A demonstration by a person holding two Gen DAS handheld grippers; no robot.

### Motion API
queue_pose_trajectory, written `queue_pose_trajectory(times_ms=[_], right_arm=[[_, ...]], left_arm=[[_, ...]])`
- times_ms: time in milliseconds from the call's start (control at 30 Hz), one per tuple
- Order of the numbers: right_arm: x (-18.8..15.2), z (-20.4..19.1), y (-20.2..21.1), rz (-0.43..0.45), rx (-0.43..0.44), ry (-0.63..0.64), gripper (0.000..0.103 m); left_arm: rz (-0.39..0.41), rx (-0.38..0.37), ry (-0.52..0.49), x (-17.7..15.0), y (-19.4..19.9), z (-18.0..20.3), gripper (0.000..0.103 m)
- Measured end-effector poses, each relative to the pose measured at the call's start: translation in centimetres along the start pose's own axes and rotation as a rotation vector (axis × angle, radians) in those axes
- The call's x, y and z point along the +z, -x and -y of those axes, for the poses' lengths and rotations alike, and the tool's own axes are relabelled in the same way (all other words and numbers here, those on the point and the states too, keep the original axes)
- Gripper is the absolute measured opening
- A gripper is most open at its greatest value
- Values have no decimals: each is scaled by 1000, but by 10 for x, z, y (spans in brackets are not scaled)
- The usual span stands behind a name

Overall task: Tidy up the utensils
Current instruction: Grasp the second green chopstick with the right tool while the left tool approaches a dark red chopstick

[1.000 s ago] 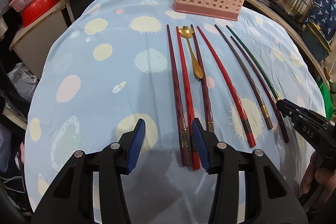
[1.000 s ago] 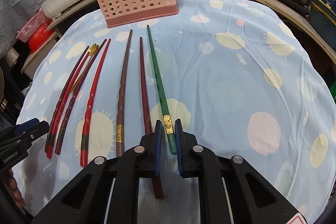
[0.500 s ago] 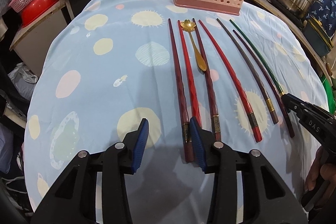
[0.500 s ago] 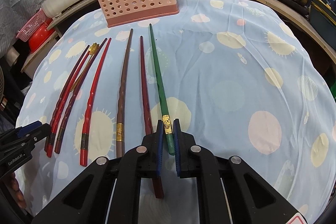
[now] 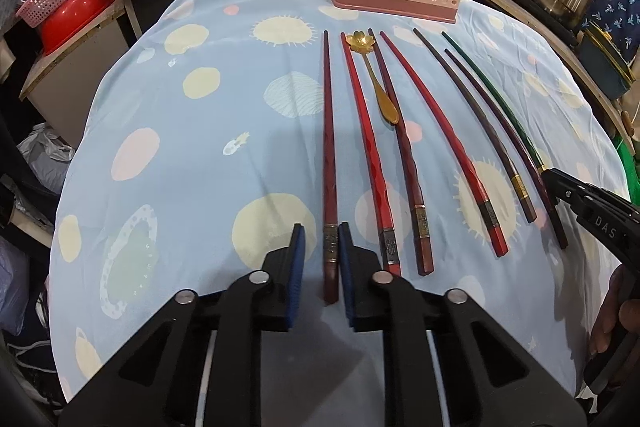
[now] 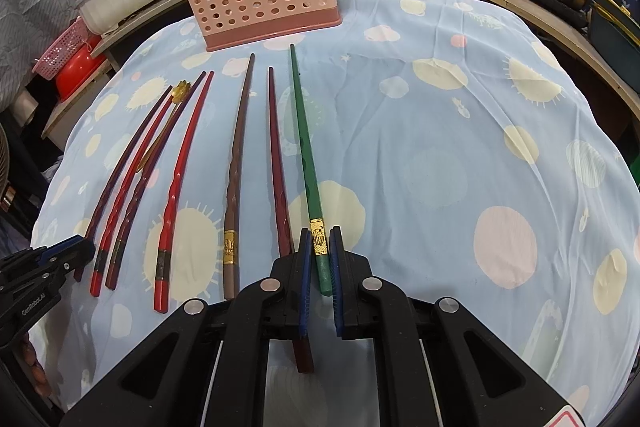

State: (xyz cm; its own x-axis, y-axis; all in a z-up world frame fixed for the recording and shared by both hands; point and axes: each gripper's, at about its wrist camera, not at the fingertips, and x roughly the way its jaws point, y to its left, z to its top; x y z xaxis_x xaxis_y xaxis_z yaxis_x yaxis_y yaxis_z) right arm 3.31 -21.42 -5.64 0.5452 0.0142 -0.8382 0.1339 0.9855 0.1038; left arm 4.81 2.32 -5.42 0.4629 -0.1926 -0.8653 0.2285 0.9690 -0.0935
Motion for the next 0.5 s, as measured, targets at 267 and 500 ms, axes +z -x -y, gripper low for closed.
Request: queue_pose_trajectory(times_ms=[267, 500], right_arm=[[-7, 0, 5, -2, 13, -5, 7], [-13, 5, 18, 10, 27, -21, 7]], left_arm=[[-2, -38, -1, -5, 6, 1, 7], [24, -43, 4, -5, 21, 1, 7]])
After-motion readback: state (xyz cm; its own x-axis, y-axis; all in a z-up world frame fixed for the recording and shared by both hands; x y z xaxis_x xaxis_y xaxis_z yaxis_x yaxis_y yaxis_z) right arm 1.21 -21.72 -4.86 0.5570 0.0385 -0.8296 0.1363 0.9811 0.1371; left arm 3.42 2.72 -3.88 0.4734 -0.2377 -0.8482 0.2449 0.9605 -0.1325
